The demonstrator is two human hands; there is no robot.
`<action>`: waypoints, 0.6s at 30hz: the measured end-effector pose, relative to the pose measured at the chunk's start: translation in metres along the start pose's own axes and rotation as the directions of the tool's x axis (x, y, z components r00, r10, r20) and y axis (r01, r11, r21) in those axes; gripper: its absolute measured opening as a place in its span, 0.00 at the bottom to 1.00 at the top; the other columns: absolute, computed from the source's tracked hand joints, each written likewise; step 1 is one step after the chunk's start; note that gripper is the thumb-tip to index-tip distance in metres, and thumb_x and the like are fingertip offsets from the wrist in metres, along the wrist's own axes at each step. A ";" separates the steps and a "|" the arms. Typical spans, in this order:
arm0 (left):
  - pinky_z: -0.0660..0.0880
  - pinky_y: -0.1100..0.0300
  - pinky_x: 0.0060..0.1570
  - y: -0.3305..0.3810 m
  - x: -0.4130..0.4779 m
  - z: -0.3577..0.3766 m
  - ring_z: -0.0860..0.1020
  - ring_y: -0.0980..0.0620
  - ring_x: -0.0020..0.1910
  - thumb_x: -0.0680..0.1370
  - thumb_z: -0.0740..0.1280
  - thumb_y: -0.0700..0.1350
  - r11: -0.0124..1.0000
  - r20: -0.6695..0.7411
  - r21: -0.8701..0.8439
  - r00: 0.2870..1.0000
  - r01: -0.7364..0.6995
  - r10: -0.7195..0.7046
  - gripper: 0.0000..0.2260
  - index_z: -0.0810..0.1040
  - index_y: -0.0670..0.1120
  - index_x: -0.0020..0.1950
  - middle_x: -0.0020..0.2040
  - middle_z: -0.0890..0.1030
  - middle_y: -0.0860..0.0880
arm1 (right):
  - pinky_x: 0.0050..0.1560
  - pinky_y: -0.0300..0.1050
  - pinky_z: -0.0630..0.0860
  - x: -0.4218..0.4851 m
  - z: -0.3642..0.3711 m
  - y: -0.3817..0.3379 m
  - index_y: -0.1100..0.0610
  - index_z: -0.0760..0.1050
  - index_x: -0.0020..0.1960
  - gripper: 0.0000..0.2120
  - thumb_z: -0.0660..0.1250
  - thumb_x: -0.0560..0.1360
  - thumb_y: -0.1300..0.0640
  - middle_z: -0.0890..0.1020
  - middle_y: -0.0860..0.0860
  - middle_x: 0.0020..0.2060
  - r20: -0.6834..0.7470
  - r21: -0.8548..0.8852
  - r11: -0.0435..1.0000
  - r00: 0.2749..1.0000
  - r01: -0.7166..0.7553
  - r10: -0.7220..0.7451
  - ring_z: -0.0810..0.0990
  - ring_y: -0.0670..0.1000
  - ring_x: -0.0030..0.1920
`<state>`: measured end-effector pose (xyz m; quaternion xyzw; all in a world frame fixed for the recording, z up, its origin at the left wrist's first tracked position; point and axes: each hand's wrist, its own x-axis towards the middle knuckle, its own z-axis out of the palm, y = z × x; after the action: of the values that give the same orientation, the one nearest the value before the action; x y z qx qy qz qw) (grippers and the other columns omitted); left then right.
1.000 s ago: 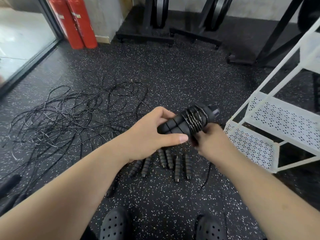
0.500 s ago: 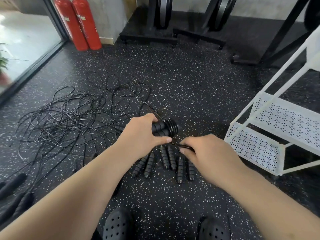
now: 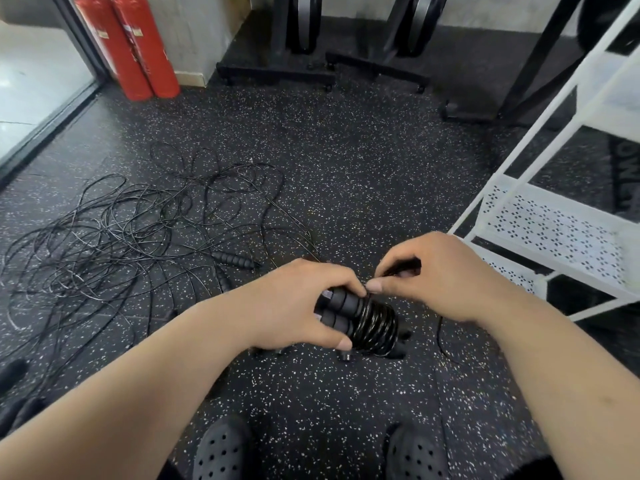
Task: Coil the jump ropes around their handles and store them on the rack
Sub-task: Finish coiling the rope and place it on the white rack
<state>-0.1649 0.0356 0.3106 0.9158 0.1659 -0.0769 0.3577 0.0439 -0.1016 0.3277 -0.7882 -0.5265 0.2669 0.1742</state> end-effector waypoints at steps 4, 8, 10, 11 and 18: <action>0.80 0.62 0.58 0.002 -0.004 -0.009 0.84 0.61 0.56 0.72 0.84 0.46 0.946 0.006 -0.323 1.000 0.016 -0.015 0.25 0.79 0.60 0.64 0.57 0.85 0.61 | 0.52 0.45 0.74 -0.002 -0.013 0.003 0.44 0.88 0.47 0.09 0.77 0.73 0.40 0.88 0.42 0.43 0.080 0.314 0.948 0.996 -0.060 0.037 0.84 0.40 0.45; 0.80 0.51 0.65 0.004 -0.007 -0.018 0.84 0.54 0.60 0.74 0.82 0.46 0.884 -0.055 -0.464 0.998 -0.046 0.023 0.22 0.79 0.59 0.65 0.59 0.86 0.56 | 0.55 0.52 0.76 -0.001 -0.021 0.000 0.52 0.88 0.50 0.17 0.75 0.74 0.39 0.89 0.50 0.44 0.127 0.525 0.844 0.991 -0.112 0.053 0.86 0.48 0.45; 0.77 0.41 0.69 0.001 -0.007 -0.017 0.83 0.48 0.64 0.76 0.80 0.48 0.818 -0.091 -0.570 0.995 -0.076 0.030 0.20 0.80 0.58 0.65 0.62 0.86 0.52 | 0.51 0.50 0.75 0.000 -0.021 -0.001 0.56 0.87 0.48 0.16 0.73 0.78 0.42 0.88 0.53 0.42 0.147 0.609 0.782 0.988 -0.134 0.054 0.85 0.51 0.42; 0.76 0.39 0.70 -0.001 -0.006 -0.016 0.83 0.46 0.65 0.76 0.79 0.49 0.779 -0.118 -0.619 0.993 -0.099 0.033 0.19 0.80 0.55 0.66 0.63 0.85 0.50 | 0.50 0.49 0.75 0.001 -0.019 -0.002 0.56 0.86 0.45 0.14 0.71 0.81 0.47 0.87 0.54 0.40 0.141 0.636 0.760 0.989 -0.133 0.055 0.84 0.51 0.40; 0.75 0.55 0.46 -0.004 -0.002 -0.012 0.78 0.50 0.50 0.81 0.72 0.44 0.407 -0.265 -0.890 0.960 -0.208 -0.089 0.18 0.78 0.39 0.69 0.58 0.84 0.43 | 0.36 0.46 0.69 0.011 0.013 -0.010 0.51 0.79 0.34 0.22 0.62 0.85 0.55 0.74 0.50 0.28 -0.077 0.487 0.858 0.971 -0.163 0.228 0.69 0.50 0.30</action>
<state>-0.1674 0.0460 0.3176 0.5798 0.1950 0.1646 0.7738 0.0317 -0.0880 0.3200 -0.7861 -0.3491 0.3519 0.3693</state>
